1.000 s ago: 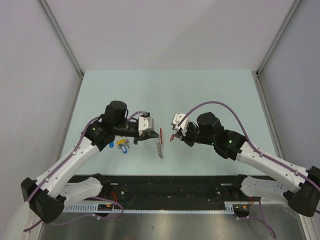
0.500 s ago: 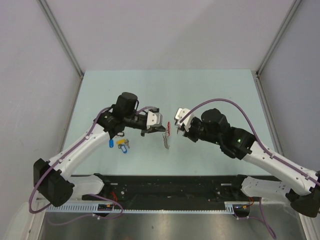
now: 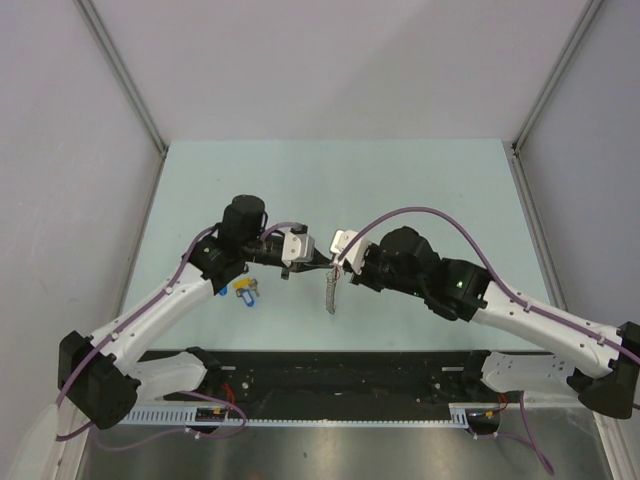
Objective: Put the keys on the keyring
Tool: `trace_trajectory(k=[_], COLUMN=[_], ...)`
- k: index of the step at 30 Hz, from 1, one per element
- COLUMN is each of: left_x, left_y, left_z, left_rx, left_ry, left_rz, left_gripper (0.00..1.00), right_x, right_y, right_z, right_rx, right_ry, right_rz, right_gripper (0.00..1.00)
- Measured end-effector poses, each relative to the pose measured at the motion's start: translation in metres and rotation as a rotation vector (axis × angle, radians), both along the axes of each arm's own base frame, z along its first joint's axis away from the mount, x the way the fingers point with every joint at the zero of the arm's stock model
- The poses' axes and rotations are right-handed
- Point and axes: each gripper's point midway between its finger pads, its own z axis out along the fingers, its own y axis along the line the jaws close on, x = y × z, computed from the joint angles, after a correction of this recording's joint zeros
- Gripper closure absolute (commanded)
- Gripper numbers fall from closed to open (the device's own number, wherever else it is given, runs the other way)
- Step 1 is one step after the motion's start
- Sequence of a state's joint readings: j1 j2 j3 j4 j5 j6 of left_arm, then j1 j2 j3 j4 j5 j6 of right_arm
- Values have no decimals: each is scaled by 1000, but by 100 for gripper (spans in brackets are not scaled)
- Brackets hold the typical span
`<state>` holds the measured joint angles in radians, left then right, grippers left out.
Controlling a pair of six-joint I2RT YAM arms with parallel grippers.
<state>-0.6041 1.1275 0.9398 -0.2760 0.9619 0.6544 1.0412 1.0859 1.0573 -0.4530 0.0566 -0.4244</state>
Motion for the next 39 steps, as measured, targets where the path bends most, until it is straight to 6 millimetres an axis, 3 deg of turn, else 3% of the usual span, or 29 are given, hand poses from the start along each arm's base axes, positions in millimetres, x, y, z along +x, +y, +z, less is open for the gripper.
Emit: trace_trajectory(k=[17, 39], left_x=[-2, -2], left_y=[-6, -7], left_z=[9, 10], left_rx=[-49, -56], left_ry=[8, 2], left_rz=[-27, -28], left_gripper=[100, 100], right_x=[-13, -20], right_y=[-4, 0], right_z=[21, 21], right_rx=[52, 58], right_ry=[-36, -28], right_rz=[27, 59], right_gripper=[100, 100])
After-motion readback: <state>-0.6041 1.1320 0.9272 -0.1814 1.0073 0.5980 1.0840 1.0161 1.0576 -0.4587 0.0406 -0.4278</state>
